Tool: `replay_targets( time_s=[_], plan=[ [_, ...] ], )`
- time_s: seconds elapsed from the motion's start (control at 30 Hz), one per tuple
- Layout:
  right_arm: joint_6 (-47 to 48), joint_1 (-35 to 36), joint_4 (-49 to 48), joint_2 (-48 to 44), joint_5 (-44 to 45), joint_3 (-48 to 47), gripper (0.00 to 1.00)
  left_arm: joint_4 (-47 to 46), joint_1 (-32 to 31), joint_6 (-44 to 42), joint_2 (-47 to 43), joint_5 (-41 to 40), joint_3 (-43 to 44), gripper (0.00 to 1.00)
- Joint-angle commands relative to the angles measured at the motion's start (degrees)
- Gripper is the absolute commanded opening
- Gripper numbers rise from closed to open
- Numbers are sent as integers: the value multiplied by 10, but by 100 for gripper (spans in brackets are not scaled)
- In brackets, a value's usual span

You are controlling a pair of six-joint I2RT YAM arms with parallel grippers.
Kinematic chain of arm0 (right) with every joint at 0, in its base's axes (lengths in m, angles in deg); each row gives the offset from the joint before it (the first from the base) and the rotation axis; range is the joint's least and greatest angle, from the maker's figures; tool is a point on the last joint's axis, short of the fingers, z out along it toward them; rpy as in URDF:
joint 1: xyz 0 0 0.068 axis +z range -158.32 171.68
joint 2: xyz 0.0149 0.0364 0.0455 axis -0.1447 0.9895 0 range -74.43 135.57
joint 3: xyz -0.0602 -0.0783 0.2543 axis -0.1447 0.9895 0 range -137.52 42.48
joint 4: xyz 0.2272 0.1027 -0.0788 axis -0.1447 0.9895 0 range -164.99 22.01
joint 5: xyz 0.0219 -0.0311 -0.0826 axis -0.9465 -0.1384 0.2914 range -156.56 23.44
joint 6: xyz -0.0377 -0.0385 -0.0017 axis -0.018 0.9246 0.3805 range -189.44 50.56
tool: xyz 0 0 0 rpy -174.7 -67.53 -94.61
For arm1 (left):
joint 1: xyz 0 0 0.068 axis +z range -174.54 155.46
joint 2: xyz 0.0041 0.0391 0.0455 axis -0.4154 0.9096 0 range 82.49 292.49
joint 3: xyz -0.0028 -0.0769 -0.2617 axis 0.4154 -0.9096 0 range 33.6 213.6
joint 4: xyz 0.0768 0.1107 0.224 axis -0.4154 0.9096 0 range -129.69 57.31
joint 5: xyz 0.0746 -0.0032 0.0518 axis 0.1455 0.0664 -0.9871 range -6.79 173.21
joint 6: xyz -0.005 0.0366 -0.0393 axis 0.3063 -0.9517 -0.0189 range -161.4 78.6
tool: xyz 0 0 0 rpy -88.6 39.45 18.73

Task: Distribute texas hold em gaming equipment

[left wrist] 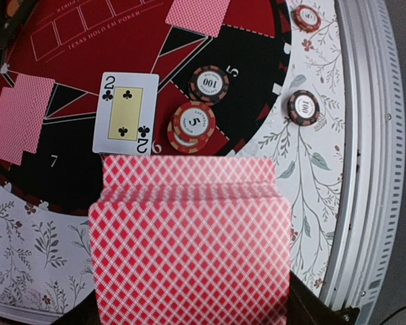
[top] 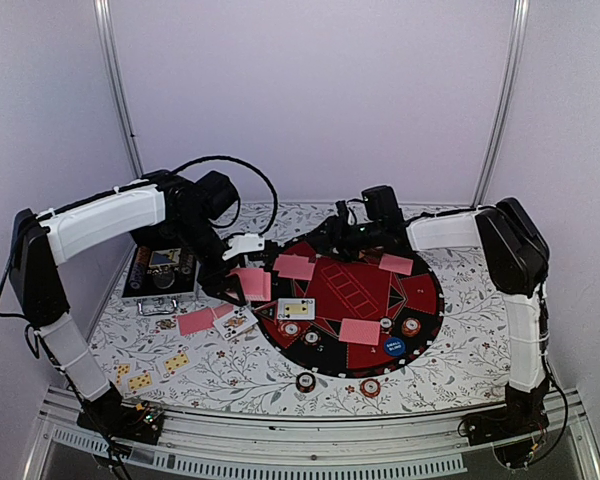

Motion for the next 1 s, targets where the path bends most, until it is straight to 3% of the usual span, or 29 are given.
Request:
replay_targets(
  time_s=[0.0, 0.23, 0.67, 0.97],
  plan=[
    [-5, 15, -50, -86, -31, 77, 66, -3, 4, 4, -17, 10, 2, 34],
    [-67, 77, -159, -149, -87, 179, 83, -9, 4, 7, -13, 8, 5, 34],
    [-154, 148, -256, -107, -125, 163, 85, -4, 4, 9, 5, 9, 34, 33],
    [-189, 170, -285, -44, -135, 93, 86, -4, 3, 9, 12, 12, 42, 33]
  ],
)
